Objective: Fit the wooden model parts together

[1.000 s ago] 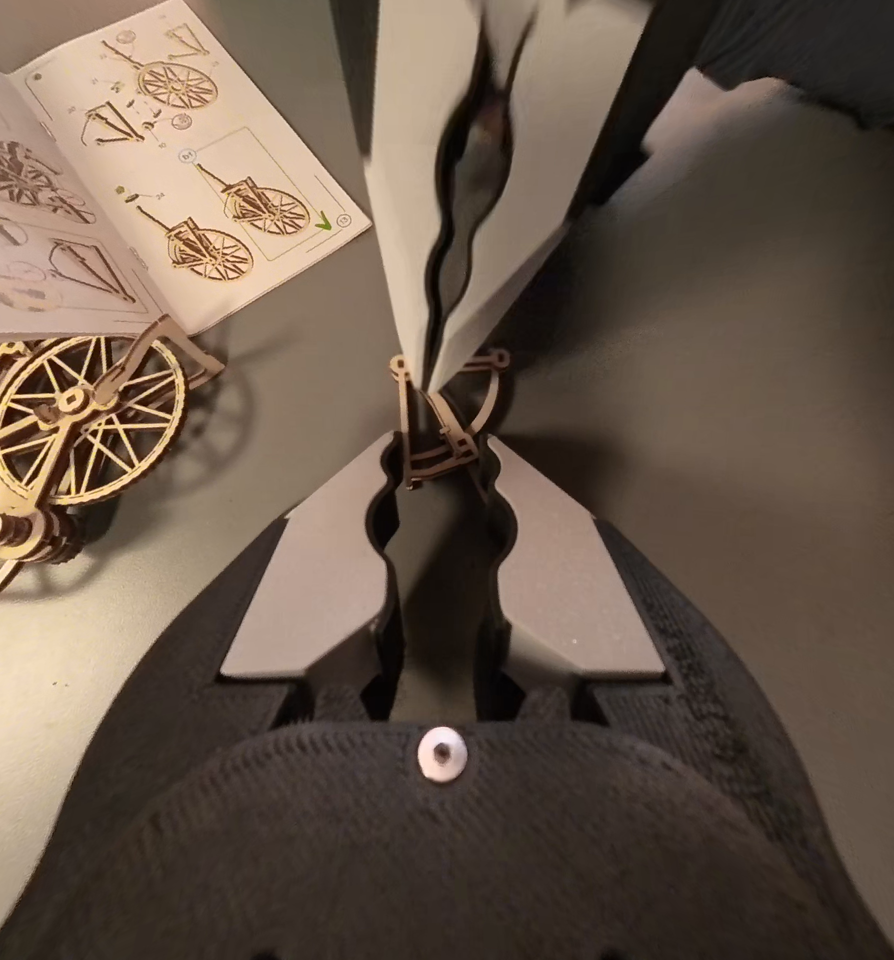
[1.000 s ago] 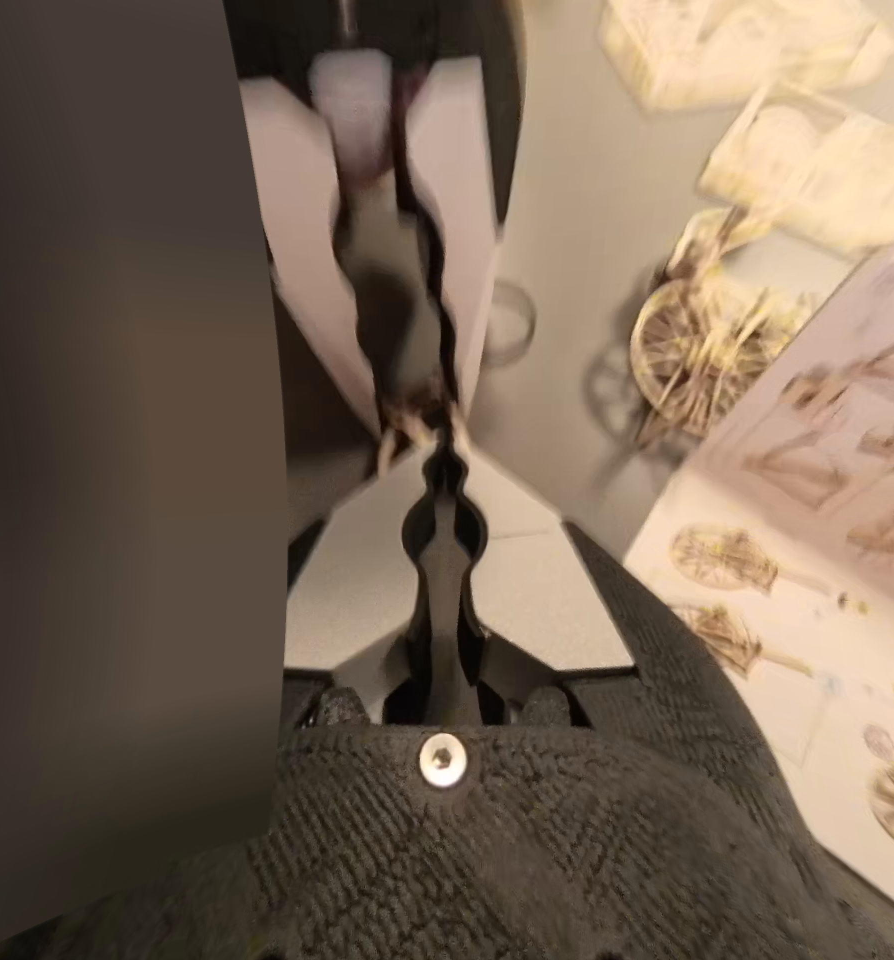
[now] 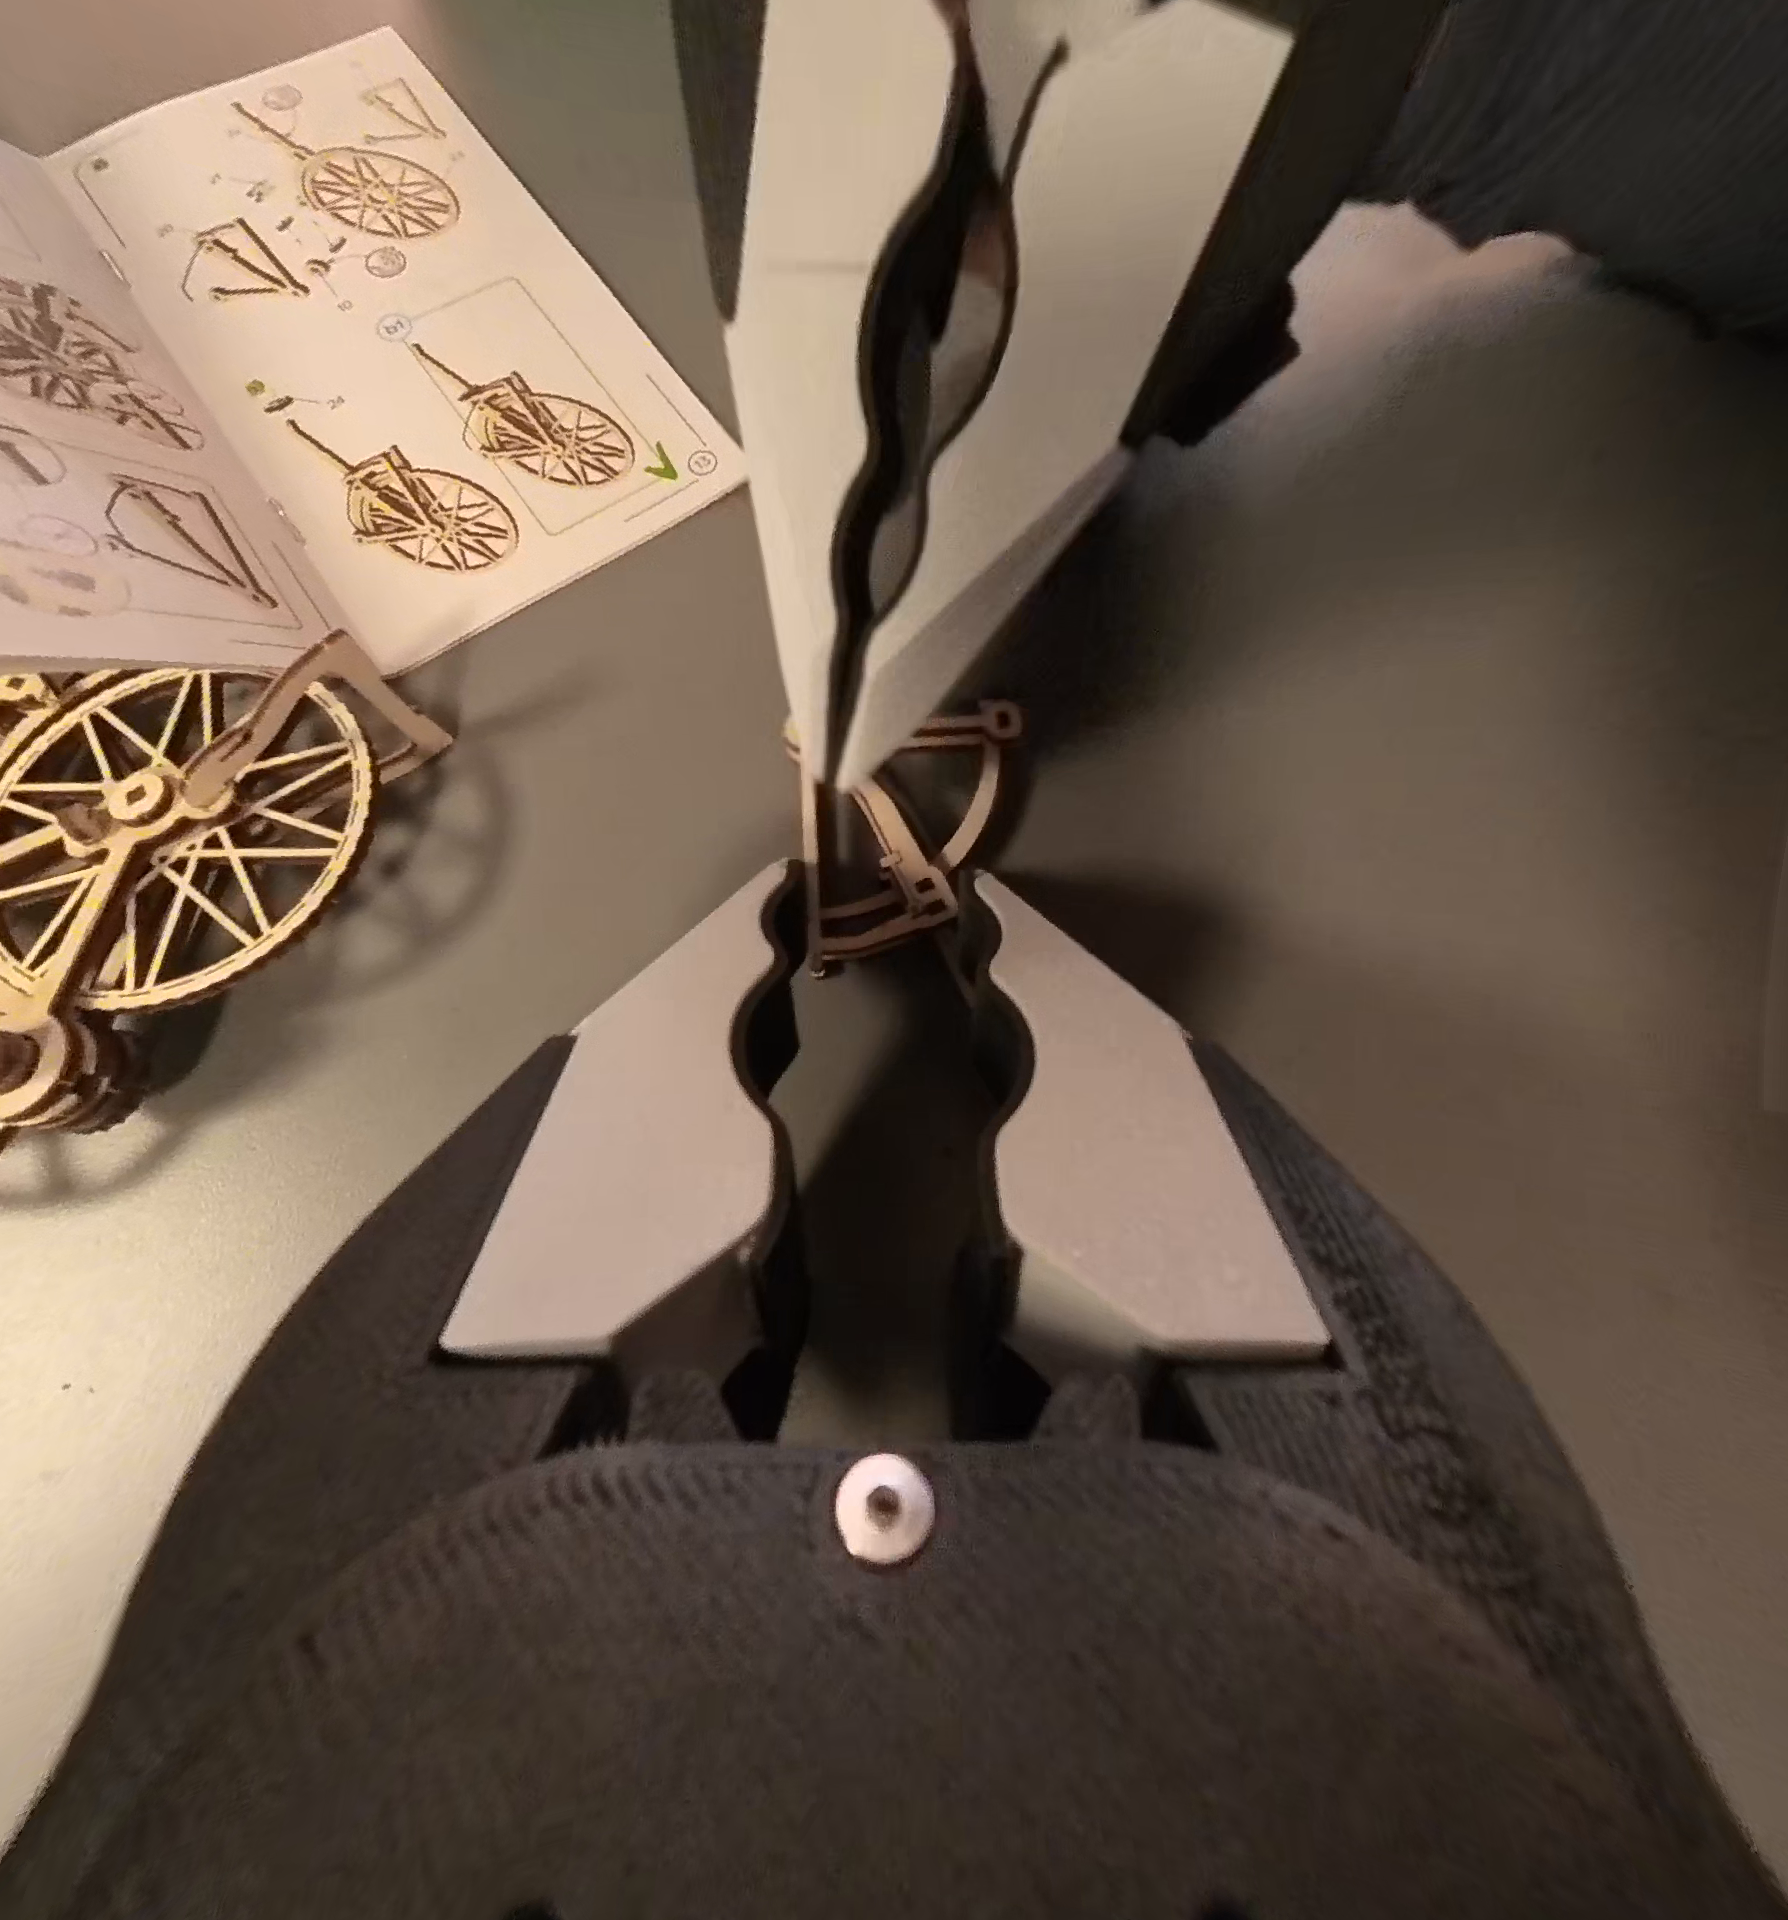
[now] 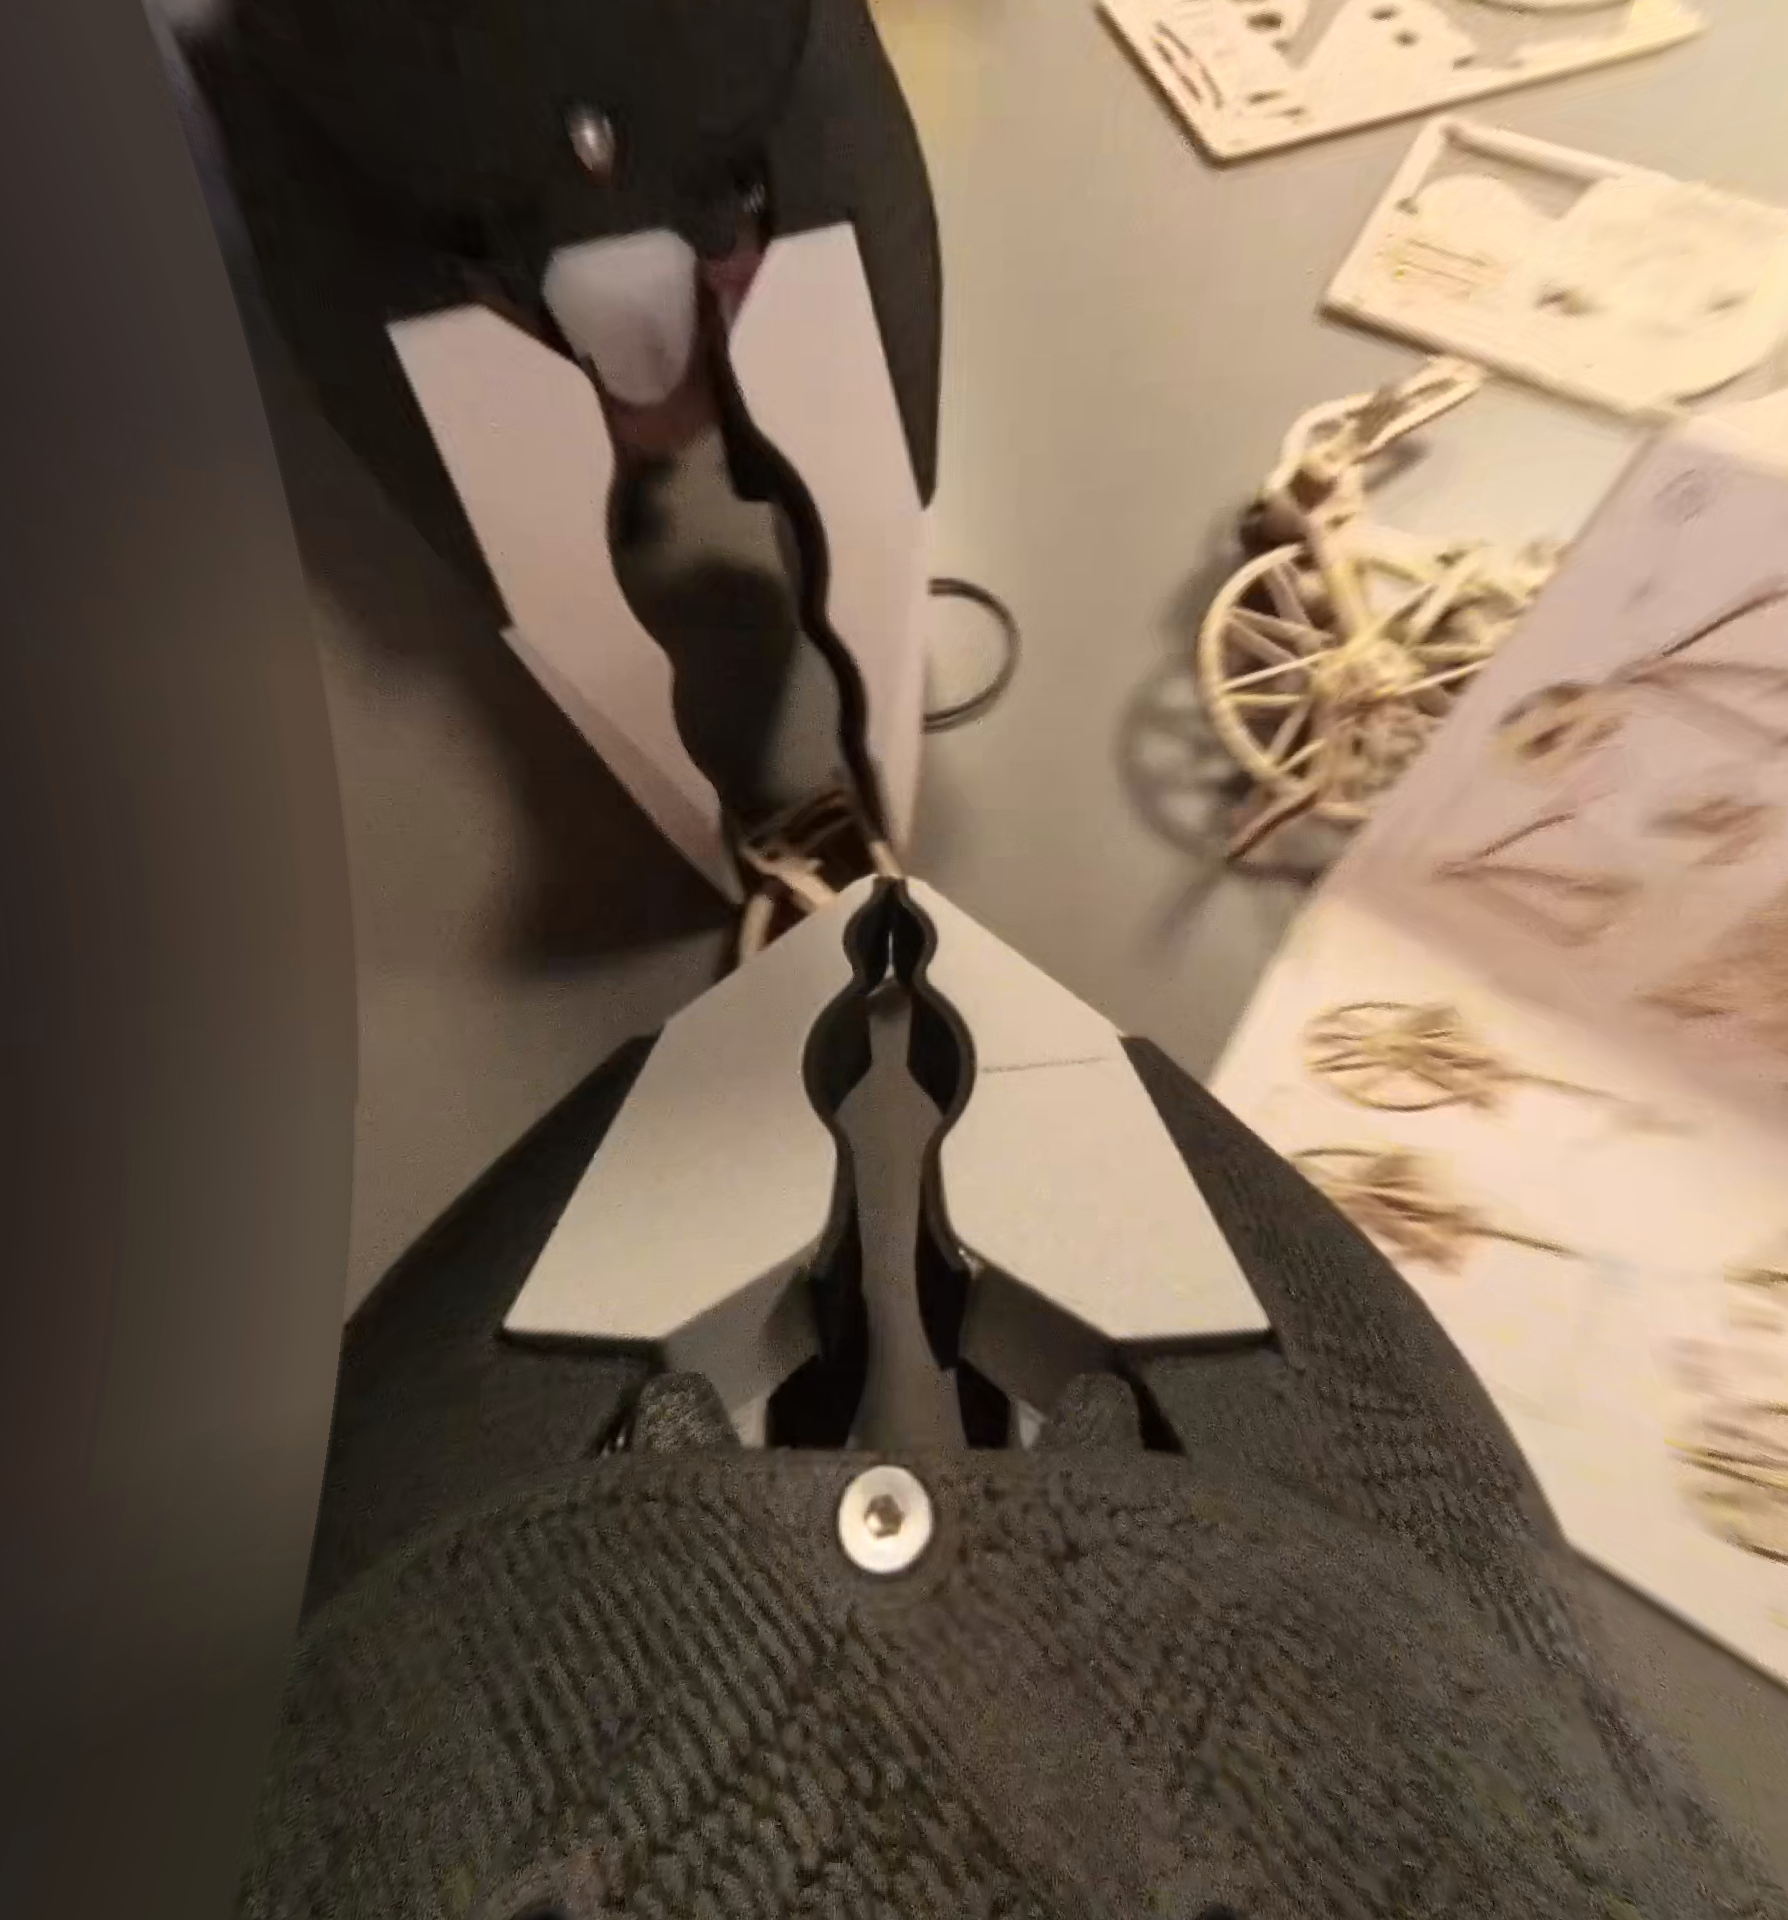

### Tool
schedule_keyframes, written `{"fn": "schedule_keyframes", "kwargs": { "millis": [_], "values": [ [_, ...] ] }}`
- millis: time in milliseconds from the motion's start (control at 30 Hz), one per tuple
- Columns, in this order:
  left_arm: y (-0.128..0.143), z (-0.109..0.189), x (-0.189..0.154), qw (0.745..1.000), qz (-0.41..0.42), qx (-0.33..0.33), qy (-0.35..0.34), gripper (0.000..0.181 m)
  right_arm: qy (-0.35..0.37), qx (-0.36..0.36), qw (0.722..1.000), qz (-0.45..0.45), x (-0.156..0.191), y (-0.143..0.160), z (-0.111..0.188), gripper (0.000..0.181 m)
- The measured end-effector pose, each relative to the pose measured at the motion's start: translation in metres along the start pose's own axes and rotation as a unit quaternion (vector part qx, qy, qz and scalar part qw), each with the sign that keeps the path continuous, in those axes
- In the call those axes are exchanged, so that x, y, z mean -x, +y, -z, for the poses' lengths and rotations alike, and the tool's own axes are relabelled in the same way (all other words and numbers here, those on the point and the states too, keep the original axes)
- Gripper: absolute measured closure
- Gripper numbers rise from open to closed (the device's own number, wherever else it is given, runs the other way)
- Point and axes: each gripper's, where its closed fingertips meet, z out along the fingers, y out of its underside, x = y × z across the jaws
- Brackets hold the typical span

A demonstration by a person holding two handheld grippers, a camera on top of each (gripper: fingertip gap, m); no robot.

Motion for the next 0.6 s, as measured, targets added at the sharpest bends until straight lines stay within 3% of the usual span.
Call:
{"fn": "schedule_keyframes", "kwargs": {
  "millis": [33, 67, 100, 133, 200, 267, 333, 467, 533, 600],
  "values": [
    [0.000, 0.000, 0.000, 1.000, 0.000, -0.001, 0.001, 0.153, 0.031, -0.036, 0.998, 0.036, -0.002, -0.019, 0.007, 0.181],
    [0.000, 0.000, 0.000, 1.000, 0.001, -0.002, 0.001, 0.153, 0.017, -0.079, 0.996, 0.028, 0.004, -0.035, 0.012, 0.181],
    [0.000, 0.000, 0.000, 1.000, 0.002, -0.002, 0.002, 0.153, 0.009, -0.060, 0.998, 0.011, 0.003, -0.025, 0.007, 0.181],
    [0.000, 0.000, 0.000, 1.000, 0.003, -0.003, 0.003, 0.153, 0.007, 0.009, 1.000, -0.005, -0.001, 0.006, -0.006, 0.181],
    [0.000, 0.000, 0.000, 1.000, 0.005, -0.004, 0.002, 0.153, 0.016, -0.009, 1.000, -0.019, -0.004, -0.003, -0.002, 0.181],
    [0.000, 0.000, 0.000, 1.000, 0.006, -0.006, 0.002, 0.153, 0.031, -0.075, 0.997, -0.001, -0.002, -0.035, 0.010, 0.181],
    [-0.001, 0.000, 0.000, 1.000, 0.007, -0.007, 0.004, 0.153, 0.037, 0.031, 0.998, -0.034, -0.008, 0.010, -0.010, 0.181],
    [-0.002, -0.002, -0.005, 1.000, 0.001, -0.008, 0.009, 0.153, 0.046, -0.062, 0.997, -0.028, -0.007, -0.032, 0.006, 0.181],
    [-0.002, -0.002, -0.006, 1.000, 0.006, -0.010, 0.012, 0.153, 0.044, -0.013, 0.998, -0.045, -0.010, -0.004, -0.002, 0.181],
    [-0.002, -0.002, -0.005, 1.000, 0.006, -0.010, 0.011, 0.153, 0.037, -0.076, 0.996, -0.024, -0.003, -0.029, 0.011, 0.181]
  ]
}}
